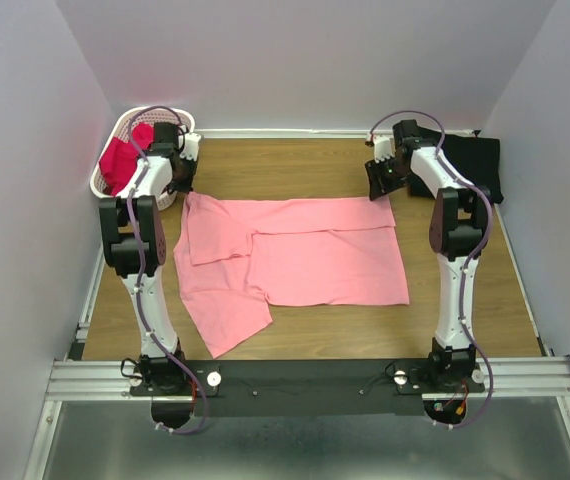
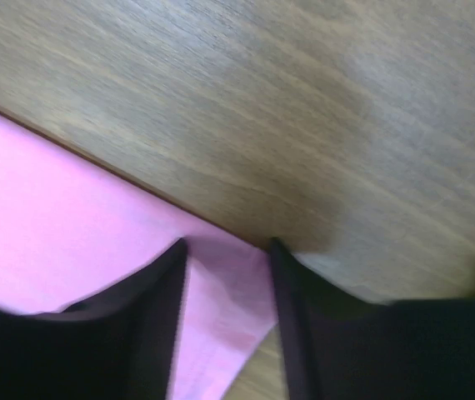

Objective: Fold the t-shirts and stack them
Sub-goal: Fold the tshirt

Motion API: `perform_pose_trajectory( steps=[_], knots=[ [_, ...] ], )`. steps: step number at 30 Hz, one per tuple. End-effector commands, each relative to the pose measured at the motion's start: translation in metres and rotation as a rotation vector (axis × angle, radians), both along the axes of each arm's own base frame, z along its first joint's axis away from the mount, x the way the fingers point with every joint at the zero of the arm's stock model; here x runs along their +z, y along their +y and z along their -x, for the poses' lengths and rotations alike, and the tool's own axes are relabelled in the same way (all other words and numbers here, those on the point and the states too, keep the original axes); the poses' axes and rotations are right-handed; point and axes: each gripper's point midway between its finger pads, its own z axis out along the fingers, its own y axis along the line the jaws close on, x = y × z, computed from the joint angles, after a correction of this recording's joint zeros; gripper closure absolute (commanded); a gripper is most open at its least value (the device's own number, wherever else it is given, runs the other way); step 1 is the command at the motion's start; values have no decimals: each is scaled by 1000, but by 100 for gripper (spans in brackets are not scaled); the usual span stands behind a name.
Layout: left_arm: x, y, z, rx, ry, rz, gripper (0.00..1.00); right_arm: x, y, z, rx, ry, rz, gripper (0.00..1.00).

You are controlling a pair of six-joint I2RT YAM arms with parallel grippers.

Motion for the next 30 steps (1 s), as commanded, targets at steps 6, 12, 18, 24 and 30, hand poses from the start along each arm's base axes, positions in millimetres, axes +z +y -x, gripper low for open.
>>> perform_pose_trajectory(
  steps=[6,12,18,24,30],
  knots=[
    [-3,2,-5,33,-4,39,100,-32,-55,18,-10,53,257,99],
    [5,6,-10,86,-44,74,100,-24,-77,8,-42,6,320,99],
    [2,5,-13,113,-46,96,100,-24,-78,1,-51,-12,325,99],
    [19,-11,-36,63,-125,173,100,-18,-67,-7,-46,-33,277,99],
    [42,-17,-58,10,-206,199,78,11,-54,-34,-80,-116,214,71]
  ],
)
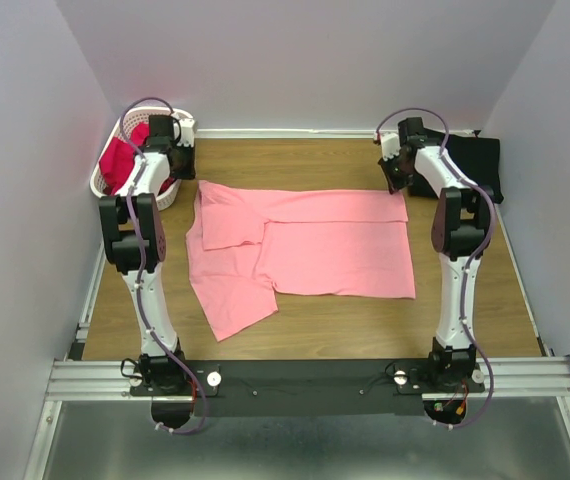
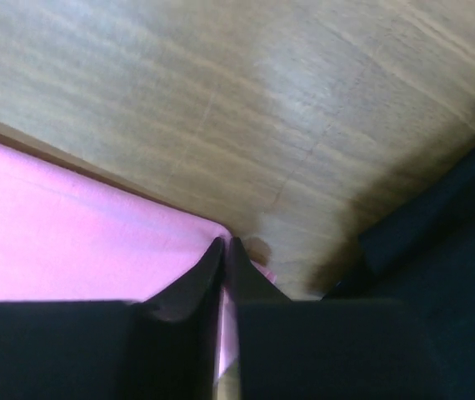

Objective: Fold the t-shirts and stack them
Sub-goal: Fold the tshirt

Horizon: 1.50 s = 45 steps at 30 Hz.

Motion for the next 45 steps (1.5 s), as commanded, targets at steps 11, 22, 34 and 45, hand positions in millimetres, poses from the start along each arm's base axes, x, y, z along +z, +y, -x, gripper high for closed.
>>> perform_pose_trajectory(
  steps=[11,22,34,45],
  knots=[
    [69,-33,4,-214,-214,-4,65,89,32,-13,-9,-145,-200,41],
    [-16,-45,33,-201,6,5,83,7,22,47,-17,101,-132,52],
    [-75,-4,38,-68,158,-29,97,-35,6,12,-33,100,-33,53],
    [70,-62,34,-410,-117,144,50,83,34,0,66,-87,-177,0]
  ],
)
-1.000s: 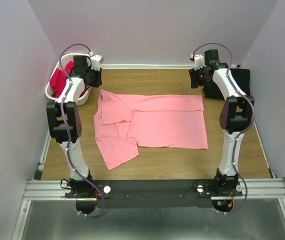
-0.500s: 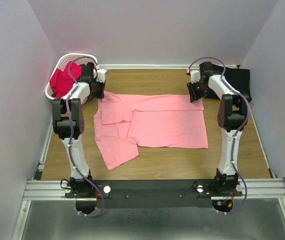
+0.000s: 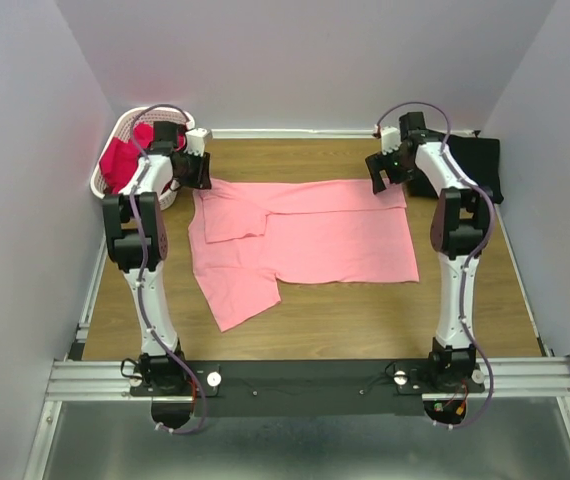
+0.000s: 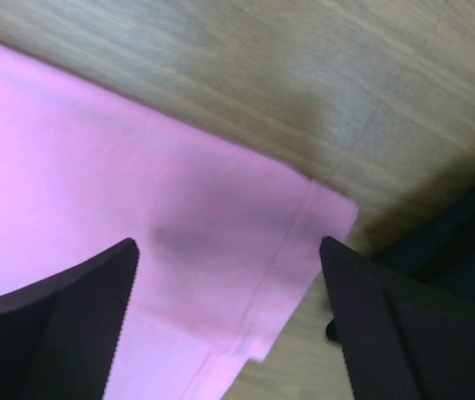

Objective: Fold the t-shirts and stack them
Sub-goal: Fold the tshirt

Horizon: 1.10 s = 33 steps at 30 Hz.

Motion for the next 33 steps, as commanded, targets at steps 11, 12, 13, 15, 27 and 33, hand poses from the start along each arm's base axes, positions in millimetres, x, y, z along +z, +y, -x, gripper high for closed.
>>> perform_pose_trajectory(
  steps=[11,12,13,15,27,33],
  knots=[
    [100,-28,175,-601,-221,-144,5,86,-1,186,311,86,7,7],
    [100,-28,188,-627,-224,-155,8,83,-4,198,325,103,20,10],
    [93,-28,198,-660,-212,-160,12,85,-7,209,343,100,39,12],
    [82,-26,215,-689,-178,-175,18,61,-13,243,384,175,64,17],
    [27,-13,254,-735,-82,-332,47,0,-31,288,445,228,208,39],
    [18,-11,251,-731,-75,-359,53,-13,-35,293,453,239,234,44]
  ],
)
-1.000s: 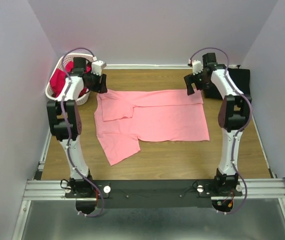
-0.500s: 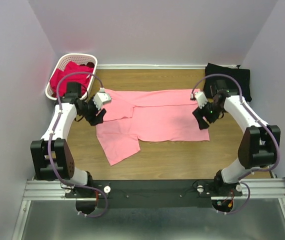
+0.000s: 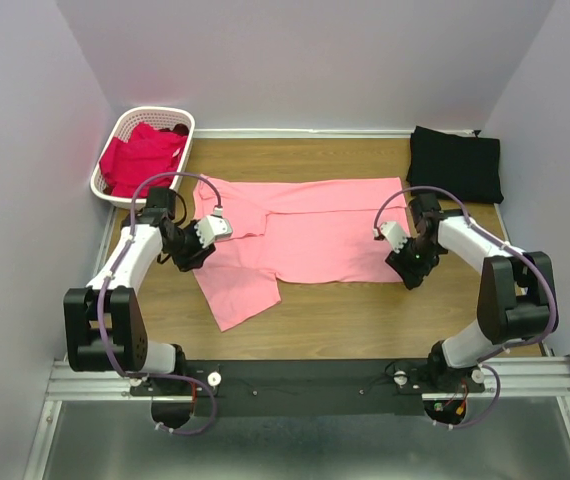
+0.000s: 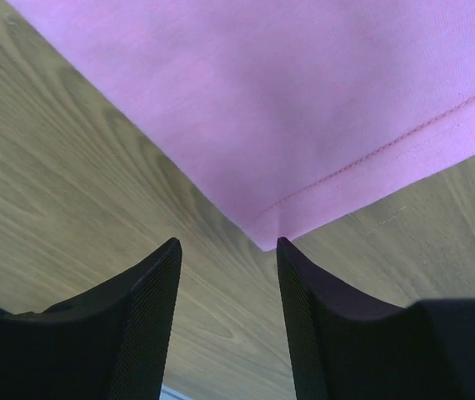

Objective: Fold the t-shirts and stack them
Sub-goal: Fold the tshirt

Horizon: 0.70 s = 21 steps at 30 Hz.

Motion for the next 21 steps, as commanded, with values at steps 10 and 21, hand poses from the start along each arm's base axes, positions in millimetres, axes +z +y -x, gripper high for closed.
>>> perform_pose_trajectory(
  steps=[10,21],
  knots=[
    [-29,-8,9,-120,-35,-132,55,-18,-10,-8,30,-65,75,72],
    [-62,-8,13,-181,-18,-237,55,-17,-14,-10,22,-70,100,99]
  ],
)
